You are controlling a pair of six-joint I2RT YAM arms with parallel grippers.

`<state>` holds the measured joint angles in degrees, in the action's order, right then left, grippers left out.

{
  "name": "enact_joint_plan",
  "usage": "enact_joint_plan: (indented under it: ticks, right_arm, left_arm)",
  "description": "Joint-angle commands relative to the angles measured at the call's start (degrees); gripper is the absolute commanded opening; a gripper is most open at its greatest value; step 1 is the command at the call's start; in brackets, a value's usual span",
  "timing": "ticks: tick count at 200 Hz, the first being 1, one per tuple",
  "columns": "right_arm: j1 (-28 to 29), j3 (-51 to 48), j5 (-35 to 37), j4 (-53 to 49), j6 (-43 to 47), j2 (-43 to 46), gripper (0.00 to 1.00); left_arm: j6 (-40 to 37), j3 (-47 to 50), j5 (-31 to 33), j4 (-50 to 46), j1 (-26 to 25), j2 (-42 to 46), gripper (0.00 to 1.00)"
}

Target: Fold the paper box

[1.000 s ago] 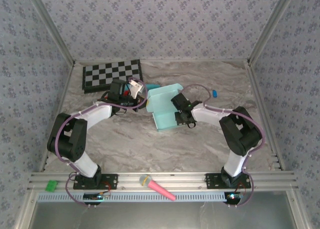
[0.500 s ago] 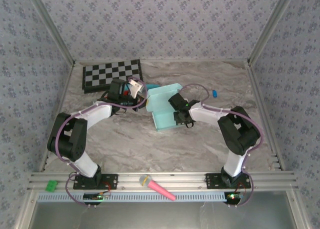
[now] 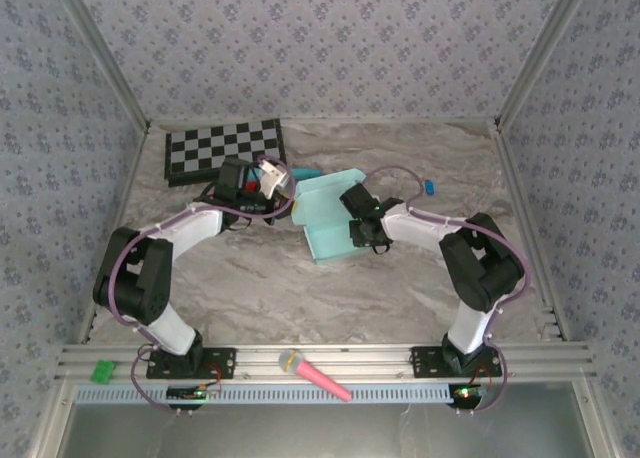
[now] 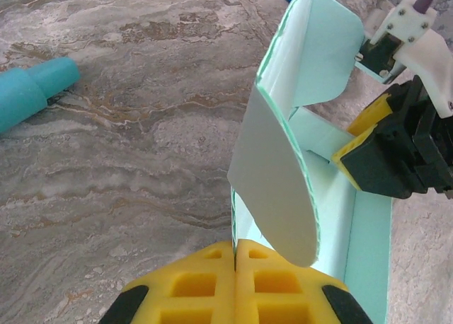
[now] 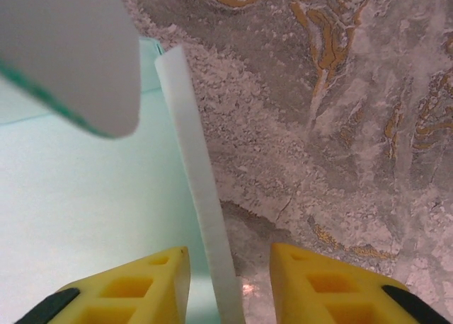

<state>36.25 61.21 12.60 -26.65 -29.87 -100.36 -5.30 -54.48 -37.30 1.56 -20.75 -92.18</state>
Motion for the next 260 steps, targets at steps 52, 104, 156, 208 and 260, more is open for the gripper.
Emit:
enact_joint_plan:
  ticks: [52,104,156,208,260]
  right_arm:
    - [-2.5,-0.8,-4.6,5.0,-0.1,3.6,0.45]
    - [-3.8,0.0,-5.6,7.6,0.8,1.3,0.42]
    - [-3.5,0.8,-3.0,6.5,1.6,-1.4,0.36]
    - [-3.0,0.8,0.4,4.5,2.1,-2.5,0.31]
    - [-1.5,1.2,4.0,2.7,3.1,-3.6,0.24]
  left_arm:
    - [-3.5,-0.3,-2.7,-2.6,-0.8,2.0,0.00]
    - [-3.2,-0.3,-2.7,-2.6,-0.8,1.7,0.00]
    - [-3.0,-0.9,-2.6,-2.9,-0.8,1.4,0.00]
    - [-2.9,-0.9,-2.8,-2.6,-0.8,1.4,0.00]
    - [-2.4,-1.2,-2.0,-2.3,-0.7,1.6,0.00]
